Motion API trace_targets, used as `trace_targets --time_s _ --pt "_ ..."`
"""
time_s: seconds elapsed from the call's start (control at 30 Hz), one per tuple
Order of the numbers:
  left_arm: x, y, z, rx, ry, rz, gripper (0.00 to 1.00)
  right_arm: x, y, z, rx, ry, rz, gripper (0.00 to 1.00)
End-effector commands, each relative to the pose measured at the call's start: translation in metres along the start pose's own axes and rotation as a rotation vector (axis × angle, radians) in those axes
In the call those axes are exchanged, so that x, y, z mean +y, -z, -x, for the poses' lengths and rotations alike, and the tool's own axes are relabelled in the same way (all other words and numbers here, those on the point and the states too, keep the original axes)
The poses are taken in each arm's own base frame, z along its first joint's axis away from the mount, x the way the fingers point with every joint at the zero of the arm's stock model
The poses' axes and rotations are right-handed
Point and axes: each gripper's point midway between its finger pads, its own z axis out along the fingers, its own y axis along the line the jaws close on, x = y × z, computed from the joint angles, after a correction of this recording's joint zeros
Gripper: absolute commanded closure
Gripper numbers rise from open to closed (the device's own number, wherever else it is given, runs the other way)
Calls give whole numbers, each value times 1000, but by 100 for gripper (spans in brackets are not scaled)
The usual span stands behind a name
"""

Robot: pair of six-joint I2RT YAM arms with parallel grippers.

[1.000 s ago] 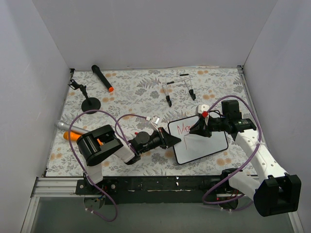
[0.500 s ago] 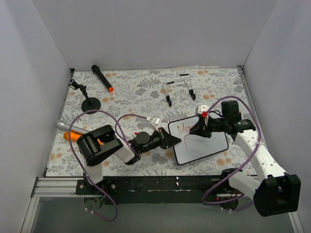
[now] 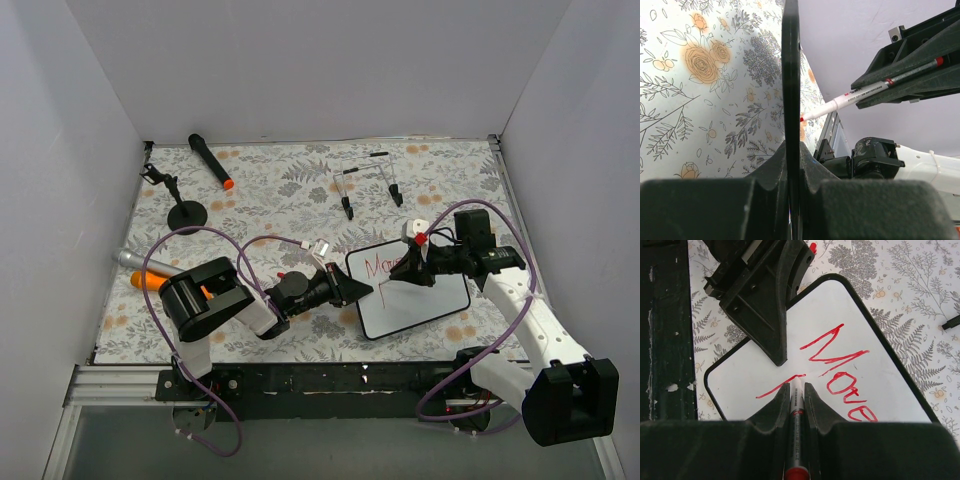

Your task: Write a sentence on the whiteboard

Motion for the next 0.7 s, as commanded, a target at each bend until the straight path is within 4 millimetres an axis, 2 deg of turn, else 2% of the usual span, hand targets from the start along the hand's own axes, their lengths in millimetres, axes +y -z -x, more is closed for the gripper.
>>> trace_targets --time_s 0.0,0.2,0.4,0.67 --pt "-42 -3 18 -65 -34 -160 100 11 -2 -2 -5 -1 40 99" --pt "-43 -4 17 -65 -33 -162 100 5 -2 0 -3 -4 24 99" --pt "-42 -3 17 -64 -34 -159 100 -10 -1 2 9 -19 -54 99" --pt "-42 -2 18 -67 -34 -160 100 -24 4 -4 48 -32 -132 99"
